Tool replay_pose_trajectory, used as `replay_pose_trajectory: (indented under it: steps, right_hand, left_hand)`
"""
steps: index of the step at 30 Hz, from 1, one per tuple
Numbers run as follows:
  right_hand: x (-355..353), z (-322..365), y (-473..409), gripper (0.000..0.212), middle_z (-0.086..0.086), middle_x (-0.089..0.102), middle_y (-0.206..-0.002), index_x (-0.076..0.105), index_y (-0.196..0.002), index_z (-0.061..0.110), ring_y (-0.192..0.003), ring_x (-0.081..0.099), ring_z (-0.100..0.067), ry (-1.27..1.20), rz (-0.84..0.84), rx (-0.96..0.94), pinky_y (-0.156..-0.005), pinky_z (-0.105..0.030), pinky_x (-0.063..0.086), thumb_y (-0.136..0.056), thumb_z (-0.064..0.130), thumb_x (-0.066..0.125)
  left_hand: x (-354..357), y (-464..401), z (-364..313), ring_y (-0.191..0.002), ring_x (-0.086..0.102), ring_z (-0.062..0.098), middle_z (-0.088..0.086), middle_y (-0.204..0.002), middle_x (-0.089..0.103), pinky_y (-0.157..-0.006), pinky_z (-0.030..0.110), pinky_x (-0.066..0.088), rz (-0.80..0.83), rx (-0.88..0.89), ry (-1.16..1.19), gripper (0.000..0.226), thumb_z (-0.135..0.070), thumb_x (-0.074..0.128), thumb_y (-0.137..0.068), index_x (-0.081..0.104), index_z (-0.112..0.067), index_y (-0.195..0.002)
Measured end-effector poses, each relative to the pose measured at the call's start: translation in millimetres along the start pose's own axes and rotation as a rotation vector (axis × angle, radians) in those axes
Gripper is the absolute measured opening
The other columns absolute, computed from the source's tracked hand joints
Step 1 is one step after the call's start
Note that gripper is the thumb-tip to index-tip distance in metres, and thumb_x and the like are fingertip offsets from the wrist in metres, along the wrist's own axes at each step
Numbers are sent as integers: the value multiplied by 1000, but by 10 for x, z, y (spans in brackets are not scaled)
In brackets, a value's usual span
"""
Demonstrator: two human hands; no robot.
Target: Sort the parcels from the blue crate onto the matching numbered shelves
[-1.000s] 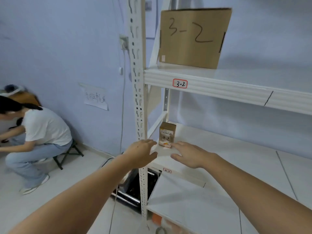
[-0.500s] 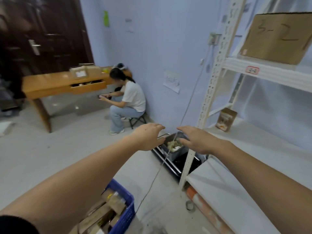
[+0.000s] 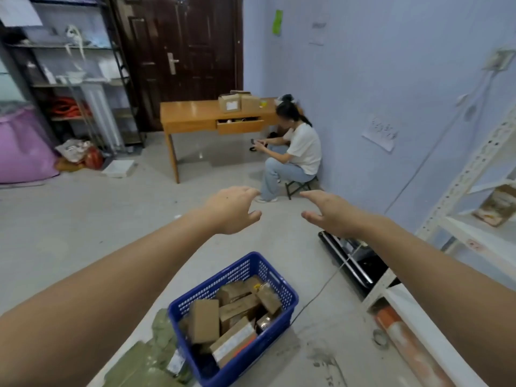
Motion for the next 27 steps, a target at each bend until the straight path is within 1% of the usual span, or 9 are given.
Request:
replay_pose_trajectory:
  steps: [5,9,12,15,19,24,27]
  right_hand:
    - [434,695,-157,64,0,30,-167,26,-162,22,-151,32,-20,-25,47,-22,-122,-38,28,-106,44,48]
    - [801,987,-353,63,1,30,-167,24,-162,22,-150,34,-20,-39,93,-28,-121,-37,28,-107,41,47]
    - [1070,1049,-642,63,1,32,-167,25,-162,22,-151,33,-19,-62,99,-21,-122,-37,27,-107,40,48]
    - [1341,1060,-959,62,0,32,-166,26,-162,20,-151,33,-18,-91,113,-16,-121,-34,26,-107,38,48]
    - [1739,1014,-1319,62,1,33,-166,26,-162,20,-150,34,-17,-169,178,22,-122,-33,26,-107,38,48]
    - [2206,922,-1532,62,-1,37,-163,29,-161,18,-147,39,-17,-240,243,119,-120,-34,32,-105,37,50]
    - [2441,889,-1595,61,0,36,-164,30,-160,19,-148,38,-16,-272,293,186,-119,-33,33,-105,36,49]
  left_hand:
    - [191,425,773,-144,44,24,2,-160,44,-116,42,37,50,-56,3,61,-46,50,-103,36,-21,-157]
    - [502,437,1181,-144,44,23,0,-160,44,-117,43,39,101,-67,28,61,-46,49,-102,36,-23,-157]
    - [735,316,1435,-144,44,22,0,-160,44,-117,42,39,141,-64,18,61,-46,50,-102,36,-23,-157]
    - [999,158,1683,-145,43,22,0,-160,43,-117,40,38,199,-60,-8,61,-46,51,-103,36,-23,-157]
    - [1293,-102,1980,-145,43,22,0,-161,42,-116,40,38,303,-49,-24,61,-45,50,-103,35,-22,-158]
    - [1643,-510,2212,-144,44,21,0,-161,42,-116,39,39,378,-8,-16,60,-45,50,-103,36,-23,-157]
    - [1902,-763,2313,-142,47,21,-1,-159,45,-114,40,42,410,47,-2,60,-48,51,-102,38,-24,-156]
Point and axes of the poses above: each hand's wrist, its own y-axis away from the middle knuckle, its own x-axis out of the palm, z = x × y, the point moved 6 cm from there along -y, towards the middle knuckle
